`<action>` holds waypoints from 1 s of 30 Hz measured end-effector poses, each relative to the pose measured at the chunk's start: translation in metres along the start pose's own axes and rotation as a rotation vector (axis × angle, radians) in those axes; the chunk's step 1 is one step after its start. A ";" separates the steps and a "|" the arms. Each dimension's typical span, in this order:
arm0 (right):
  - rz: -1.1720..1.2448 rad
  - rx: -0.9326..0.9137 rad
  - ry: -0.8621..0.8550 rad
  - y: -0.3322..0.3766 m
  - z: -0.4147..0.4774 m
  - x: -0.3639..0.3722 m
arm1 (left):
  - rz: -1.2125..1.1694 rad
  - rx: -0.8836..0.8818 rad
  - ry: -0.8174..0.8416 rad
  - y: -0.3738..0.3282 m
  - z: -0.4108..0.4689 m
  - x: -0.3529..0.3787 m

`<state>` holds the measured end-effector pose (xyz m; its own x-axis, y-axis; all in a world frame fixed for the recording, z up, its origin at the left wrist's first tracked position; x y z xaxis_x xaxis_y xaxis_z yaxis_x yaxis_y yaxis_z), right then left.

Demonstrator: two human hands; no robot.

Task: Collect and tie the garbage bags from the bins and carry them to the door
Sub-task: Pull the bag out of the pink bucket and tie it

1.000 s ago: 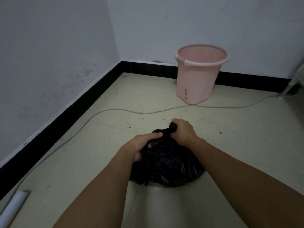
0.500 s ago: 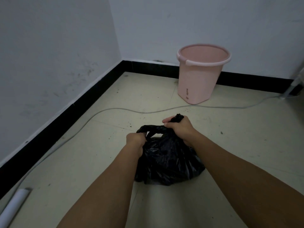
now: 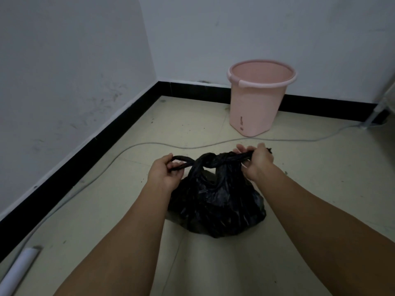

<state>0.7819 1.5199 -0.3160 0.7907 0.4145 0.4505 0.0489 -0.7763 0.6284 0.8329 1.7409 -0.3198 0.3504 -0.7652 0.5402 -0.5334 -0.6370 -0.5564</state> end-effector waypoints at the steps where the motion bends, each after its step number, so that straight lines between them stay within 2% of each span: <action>1: 0.073 0.003 -0.049 0.007 0.004 -0.006 | 0.013 0.015 -0.037 -0.003 0.001 -0.005; 7: 0.284 0.081 -0.214 0.031 0.033 -0.066 | 0.213 0.096 -0.411 -0.019 0.014 -0.074; 10: 0.246 0.074 -0.249 0.031 0.031 -0.076 | 0.322 0.172 -0.528 -0.025 0.011 -0.078; 12: 0.125 0.009 -0.259 0.032 0.031 -0.073 | 0.546 0.338 -0.547 -0.026 0.010 -0.075; 14: -0.050 -0.056 -0.230 0.034 0.027 -0.068 | 0.856 0.449 -0.451 -0.019 0.011 -0.072; 15: -0.167 -0.062 -0.188 0.033 0.024 -0.066 | 0.971 0.446 -0.368 -0.013 0.010 -0.069; 19: -0.688 -0.041 0.077 -0.002 0.010 -0.058 | 1.300 0.244 -0.020 0.017 0.003 -0.050; 20: -0.831 -0.109 0.144 -0.015 0.008 -0.057 | 1.368 0.168 0.051 0.024 0.000 -0.044; 22: -1.253 -0.362 0.269 -0.041 0.010 -0.057 | 1.519 0.035 0.132 0.034 -0.005 -0.033; 24: -1.621 -0.632 0.164 -0.055 0.010 -0.060 | 1.655 -0.053 0.183 0.039 -0.006 -0.028; 26: -1.592 -0.760 0.038 -0.051 0.008 -0.057 | 1.710 -0.050 0.201 0.041 -0.006 -0.027; 30: -0.969 -0.682 0.151 -0.035 -0.005 -0.030 | 1.451 -0.021 0.153 0.040 -0.004 -0.028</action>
<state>0.7538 1.5371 -0.3481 0.5215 0.7758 -0.3552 0.2149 0.2834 0.9346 0.7991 1.7373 -0.3549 -0.5773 -0.7031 -0.4151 -0.3513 0.6728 -0.6511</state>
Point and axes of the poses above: each hand's wrist, its own z-axis towards the middle knuckle, its own x-axis out of the palm, y = z × x, the point moved 2 cm from there along z, towards the middle knuckle, and after that the axes turned 2 degrees about x, right-handed, at the moved point
